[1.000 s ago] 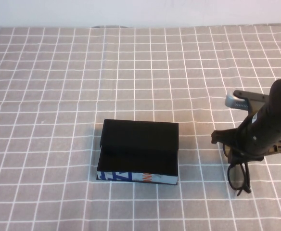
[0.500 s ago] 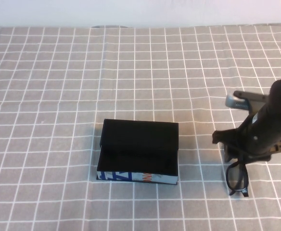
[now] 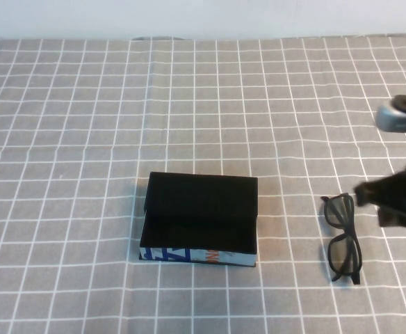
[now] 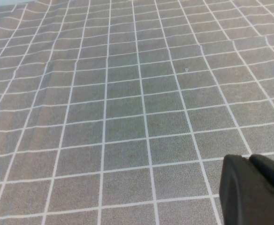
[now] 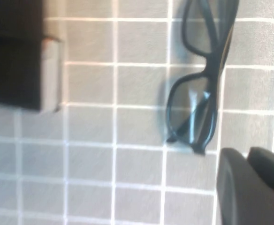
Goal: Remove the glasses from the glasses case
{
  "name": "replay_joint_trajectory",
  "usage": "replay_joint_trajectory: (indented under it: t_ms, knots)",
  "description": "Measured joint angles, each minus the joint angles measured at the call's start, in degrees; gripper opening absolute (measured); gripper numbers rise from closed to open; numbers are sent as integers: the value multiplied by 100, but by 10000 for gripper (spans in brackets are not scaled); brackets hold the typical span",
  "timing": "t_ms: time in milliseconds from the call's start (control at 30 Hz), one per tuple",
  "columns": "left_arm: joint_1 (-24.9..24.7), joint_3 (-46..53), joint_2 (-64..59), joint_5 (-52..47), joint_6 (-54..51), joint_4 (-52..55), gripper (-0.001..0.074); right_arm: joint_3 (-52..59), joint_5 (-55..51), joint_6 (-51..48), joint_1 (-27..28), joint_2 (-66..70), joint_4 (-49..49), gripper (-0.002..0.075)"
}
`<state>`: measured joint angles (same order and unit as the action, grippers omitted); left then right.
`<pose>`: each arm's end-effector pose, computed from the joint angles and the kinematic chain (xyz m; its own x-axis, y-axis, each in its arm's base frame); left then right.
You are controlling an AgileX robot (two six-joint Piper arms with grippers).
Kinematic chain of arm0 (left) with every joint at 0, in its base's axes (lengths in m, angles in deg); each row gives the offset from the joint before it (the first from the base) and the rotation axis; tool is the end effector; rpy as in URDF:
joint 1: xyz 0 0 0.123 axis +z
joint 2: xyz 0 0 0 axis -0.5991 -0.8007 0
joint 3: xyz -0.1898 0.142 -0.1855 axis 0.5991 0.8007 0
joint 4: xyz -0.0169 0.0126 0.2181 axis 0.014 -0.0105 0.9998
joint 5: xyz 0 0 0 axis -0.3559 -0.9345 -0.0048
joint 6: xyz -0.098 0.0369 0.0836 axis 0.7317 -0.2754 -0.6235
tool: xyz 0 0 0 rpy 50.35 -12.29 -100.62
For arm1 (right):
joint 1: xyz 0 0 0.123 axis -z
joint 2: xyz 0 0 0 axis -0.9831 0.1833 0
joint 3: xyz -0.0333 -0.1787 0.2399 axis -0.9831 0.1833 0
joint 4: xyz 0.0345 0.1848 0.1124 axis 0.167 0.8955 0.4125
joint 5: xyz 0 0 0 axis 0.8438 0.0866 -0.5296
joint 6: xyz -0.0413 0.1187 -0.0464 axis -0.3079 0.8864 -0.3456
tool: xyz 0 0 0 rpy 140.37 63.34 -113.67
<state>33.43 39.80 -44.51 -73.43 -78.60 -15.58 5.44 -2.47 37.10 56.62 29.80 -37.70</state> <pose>0.0443 -0.0023 0.1617 -0.2749 0.1054 -0.9557 0.0815 0.9930 0.0860 0.2166 0.0866 0.2820 -0.9219 -0.0298 -0.3862 -0.0760 0.9916 0.1049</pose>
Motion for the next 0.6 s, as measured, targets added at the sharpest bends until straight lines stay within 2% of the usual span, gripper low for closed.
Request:
replay_joint_trajectory:
  t_ms: [200,433,600]
  knots:
    - [0,0,0,0,0,0,-4,676,-194,-12,-118,-1402,140,-12]
    - [0,0,0,0,0,0,-4,784,-893,-12,-128,-2356,446,-16]
    - [0,0,0,0,0,0,-4,1077,-331,-12,-142,-2741,71,-16]
